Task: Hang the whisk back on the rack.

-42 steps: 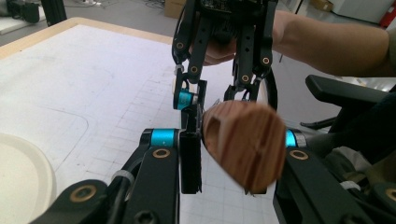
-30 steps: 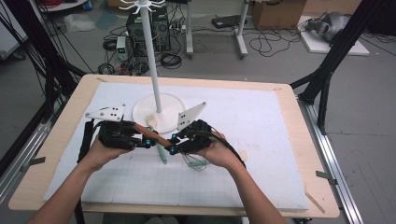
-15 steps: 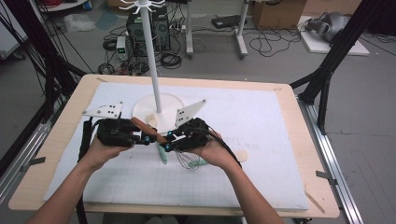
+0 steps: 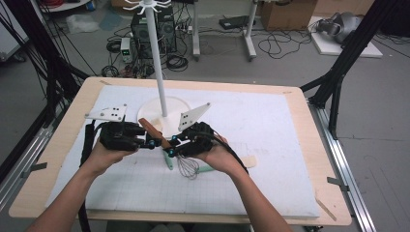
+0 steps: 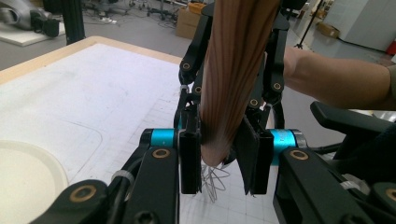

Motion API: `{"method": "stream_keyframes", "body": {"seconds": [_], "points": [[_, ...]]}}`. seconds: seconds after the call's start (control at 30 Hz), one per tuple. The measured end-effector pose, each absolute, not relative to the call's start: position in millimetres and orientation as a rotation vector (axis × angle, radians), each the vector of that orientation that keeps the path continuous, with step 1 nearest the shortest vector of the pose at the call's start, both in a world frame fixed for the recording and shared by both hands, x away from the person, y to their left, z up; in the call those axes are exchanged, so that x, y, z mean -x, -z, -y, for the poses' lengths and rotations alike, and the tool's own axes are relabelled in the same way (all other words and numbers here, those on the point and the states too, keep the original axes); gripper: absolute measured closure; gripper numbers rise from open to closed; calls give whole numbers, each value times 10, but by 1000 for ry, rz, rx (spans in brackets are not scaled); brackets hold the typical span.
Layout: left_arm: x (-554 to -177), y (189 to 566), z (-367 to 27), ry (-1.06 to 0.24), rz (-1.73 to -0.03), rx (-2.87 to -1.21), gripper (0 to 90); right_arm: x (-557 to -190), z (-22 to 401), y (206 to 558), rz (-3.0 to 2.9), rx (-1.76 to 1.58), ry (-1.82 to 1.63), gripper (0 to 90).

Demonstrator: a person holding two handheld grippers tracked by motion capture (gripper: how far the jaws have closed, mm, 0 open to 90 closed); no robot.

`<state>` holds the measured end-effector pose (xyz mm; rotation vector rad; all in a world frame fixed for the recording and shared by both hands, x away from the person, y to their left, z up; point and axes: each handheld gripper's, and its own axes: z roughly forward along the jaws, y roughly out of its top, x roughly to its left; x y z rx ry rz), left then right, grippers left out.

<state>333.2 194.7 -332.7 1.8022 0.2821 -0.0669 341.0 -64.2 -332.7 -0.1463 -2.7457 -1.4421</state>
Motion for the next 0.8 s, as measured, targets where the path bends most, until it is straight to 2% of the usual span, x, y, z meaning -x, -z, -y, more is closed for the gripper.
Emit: {"method": "stream_keyframes", "body": {"seconds": [0.5, 0.63, 0.8], "points": [[-3319, 3279, -1934, 37, -304, -1766, 712, -3417, 654, 3297, 2740, 162, 1489, 742], [-3338, 3280, -1948, 33, -332, -1748, 662, -3442, 678, 3280, 2688, 202, 1555, 742], [-3337, 3281, -1944, 32, -338, -1730, 648, -3445, 659, 3283, 2654, 208, 1575, 742]]}}
